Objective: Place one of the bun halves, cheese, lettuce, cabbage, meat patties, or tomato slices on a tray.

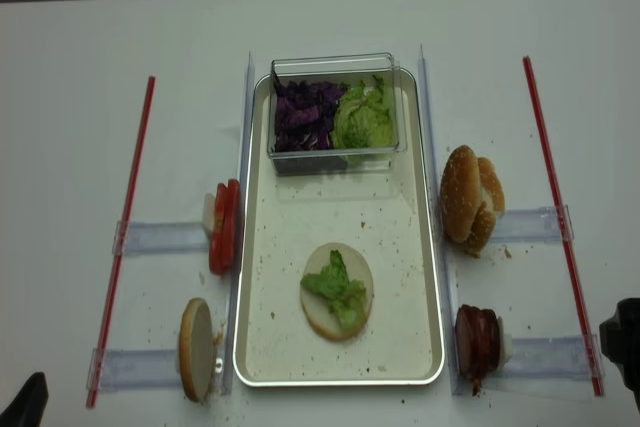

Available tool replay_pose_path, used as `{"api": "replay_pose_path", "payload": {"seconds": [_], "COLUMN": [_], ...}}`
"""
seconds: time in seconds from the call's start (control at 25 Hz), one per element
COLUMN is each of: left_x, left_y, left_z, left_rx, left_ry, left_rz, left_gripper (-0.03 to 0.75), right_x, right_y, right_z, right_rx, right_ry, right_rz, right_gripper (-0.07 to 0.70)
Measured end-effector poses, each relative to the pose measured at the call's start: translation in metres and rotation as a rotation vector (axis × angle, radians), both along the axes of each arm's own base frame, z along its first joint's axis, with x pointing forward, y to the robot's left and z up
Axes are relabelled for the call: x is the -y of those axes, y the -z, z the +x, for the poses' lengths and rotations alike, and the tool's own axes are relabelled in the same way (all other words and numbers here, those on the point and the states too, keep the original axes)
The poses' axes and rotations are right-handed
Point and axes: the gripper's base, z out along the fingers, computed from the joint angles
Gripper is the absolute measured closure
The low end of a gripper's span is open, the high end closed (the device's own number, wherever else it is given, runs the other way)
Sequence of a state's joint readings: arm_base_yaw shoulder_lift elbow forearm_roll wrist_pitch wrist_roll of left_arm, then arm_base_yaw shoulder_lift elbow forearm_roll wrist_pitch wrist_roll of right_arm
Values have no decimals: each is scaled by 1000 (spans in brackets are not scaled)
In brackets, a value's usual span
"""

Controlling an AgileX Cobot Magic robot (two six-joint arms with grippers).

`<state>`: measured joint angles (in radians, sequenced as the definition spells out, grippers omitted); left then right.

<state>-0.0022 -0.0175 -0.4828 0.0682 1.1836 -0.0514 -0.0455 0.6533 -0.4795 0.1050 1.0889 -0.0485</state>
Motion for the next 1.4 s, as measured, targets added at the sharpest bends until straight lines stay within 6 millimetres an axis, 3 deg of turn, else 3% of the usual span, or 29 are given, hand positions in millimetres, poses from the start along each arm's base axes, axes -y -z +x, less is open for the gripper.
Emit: {"api": "replay_pose_path", "payload": {"seconds": [0.72,1.4], "left_x": [0,0], "left_y": [0,0], "left_z": [0,0], "left_rx": [0,0], "left_ry": [0,0], "left_rz": [0,0], "left_gripper": [151,151], "right_x": [-3,-3], "right_y": [-24,-25], "right_z": [-60,-89], "right_rx": [414,597], "right_ry": [-1,22], "right_rz": [-20,-29], "right_gripper": [-48,-48]}}
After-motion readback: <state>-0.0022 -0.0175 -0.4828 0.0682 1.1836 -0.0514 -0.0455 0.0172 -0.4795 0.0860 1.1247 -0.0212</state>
